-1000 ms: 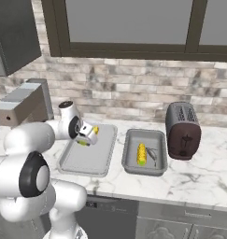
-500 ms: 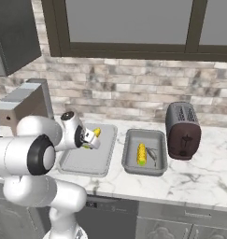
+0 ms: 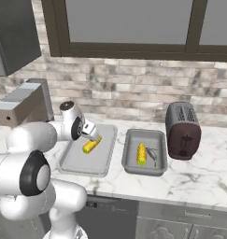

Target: Place one corn and one fish in each tupperware on the nearby counter, to pack two identical lunches.

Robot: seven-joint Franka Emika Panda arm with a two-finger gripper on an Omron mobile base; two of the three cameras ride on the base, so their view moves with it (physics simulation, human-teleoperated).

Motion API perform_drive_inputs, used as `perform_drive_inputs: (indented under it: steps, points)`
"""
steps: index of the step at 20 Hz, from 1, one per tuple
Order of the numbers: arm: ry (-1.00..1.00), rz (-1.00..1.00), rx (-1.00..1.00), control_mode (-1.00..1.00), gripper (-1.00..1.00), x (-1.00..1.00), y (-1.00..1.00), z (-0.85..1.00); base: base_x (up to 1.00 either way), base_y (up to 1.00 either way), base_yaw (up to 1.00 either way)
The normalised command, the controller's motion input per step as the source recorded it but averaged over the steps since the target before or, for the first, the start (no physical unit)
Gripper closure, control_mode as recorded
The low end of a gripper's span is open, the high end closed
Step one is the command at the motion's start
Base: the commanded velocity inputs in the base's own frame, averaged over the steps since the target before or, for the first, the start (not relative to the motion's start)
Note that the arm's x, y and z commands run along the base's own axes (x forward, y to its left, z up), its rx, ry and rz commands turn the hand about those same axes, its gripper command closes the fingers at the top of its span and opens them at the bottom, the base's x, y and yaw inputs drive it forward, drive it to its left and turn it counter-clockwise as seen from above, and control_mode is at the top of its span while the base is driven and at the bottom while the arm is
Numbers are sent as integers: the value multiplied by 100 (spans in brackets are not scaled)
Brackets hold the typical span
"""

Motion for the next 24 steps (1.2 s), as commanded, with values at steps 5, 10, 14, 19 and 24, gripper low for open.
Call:
perform_drive_inputs:
  steps: [5,10,14,19,24]
  points:
    - [-3,0,1,-100,-100,-58,-2,100,0,0,0]
    - [-12,1,0,-100,-100,-100,-41,91,0,0,0]
    - [-17,5,0,-100,-100,-100,-60,38,0,0,0]
    - [0,0,0,100,-100,0,0,0,-100,-90,10]
    - [0,0,0,100,-100,0,0,0,-100,-93,39]
